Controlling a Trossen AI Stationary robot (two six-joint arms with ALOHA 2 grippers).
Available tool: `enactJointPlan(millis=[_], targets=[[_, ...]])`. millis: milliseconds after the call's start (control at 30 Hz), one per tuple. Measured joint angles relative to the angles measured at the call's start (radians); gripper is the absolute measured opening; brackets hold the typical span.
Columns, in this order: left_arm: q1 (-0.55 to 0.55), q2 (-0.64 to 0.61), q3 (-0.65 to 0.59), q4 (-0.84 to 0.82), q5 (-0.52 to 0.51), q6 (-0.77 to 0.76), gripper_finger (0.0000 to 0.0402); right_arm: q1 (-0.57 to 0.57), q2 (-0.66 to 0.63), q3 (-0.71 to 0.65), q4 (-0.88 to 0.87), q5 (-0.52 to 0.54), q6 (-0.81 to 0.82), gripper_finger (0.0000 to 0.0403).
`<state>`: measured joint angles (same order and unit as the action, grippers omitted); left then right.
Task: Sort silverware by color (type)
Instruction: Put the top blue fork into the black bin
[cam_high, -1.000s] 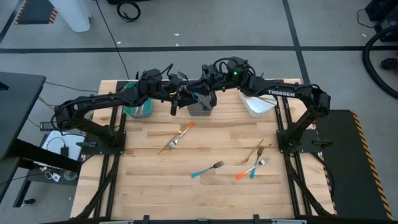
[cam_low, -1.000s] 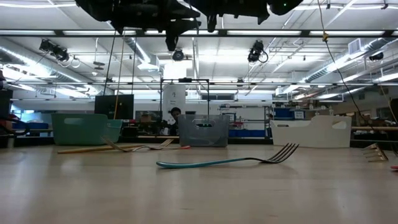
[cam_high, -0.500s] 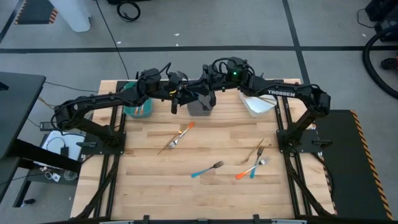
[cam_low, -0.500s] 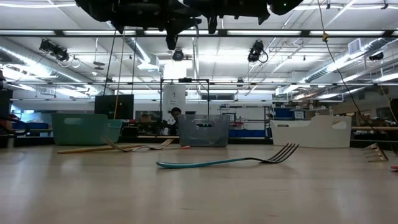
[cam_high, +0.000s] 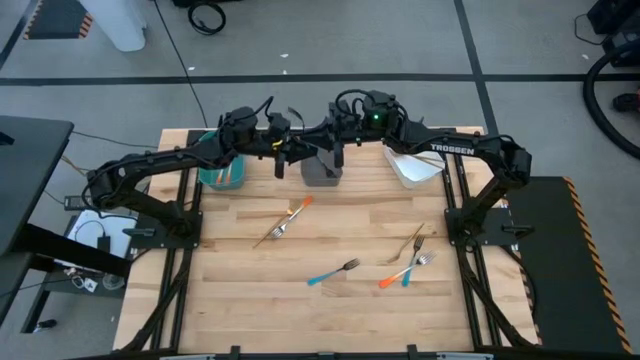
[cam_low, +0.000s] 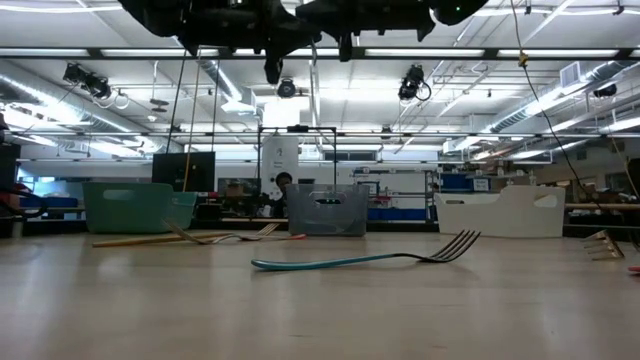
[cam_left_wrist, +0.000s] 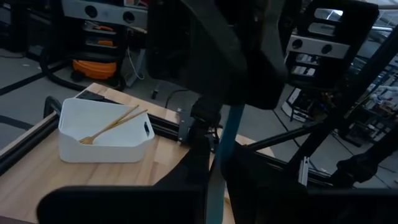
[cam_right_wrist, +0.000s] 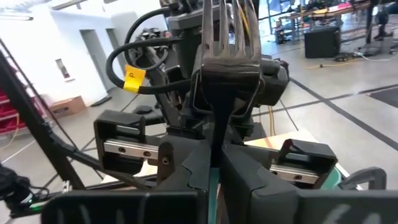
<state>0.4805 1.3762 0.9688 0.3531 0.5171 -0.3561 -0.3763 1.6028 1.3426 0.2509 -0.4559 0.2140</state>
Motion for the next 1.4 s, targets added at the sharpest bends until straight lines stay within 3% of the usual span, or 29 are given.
enactJointPlan(millis=[367, 567, 833, 1167, 1400], targets=[[0.002, -0.002, 0.0, -0.003, -0.009, 0.005, 0.0036, -0.016, 0.001, 0.0, -0.032, 0.014, -0.008, 0.015], [0.016, -0.002, 0.0, -0.041, -0.008, 0.035, 0.0008, -0.045, 0.001, 0.0, -0.052, 0.013, 0.019, 0.0198], [0.067, 0.017, -0.001, -0.286, -0.059, 0.18, 0.0003, -0.087, -0.019, 0.0, -0.253, 0.062, 0.022, 0.0199], [0.084, 0.048, 0.0, -0.294, -0.098, 0.245, 0.0001, -0.127, -0.072, 0.0, -0.428, 0.062, 0.033, 0.019], [0.059, 0.058, 0.025, -0.277, -0.152, 0.372, 0.0001, -0.106, -0.08, 0.0, -0.593, 0.068, -0.012, 0.019]])
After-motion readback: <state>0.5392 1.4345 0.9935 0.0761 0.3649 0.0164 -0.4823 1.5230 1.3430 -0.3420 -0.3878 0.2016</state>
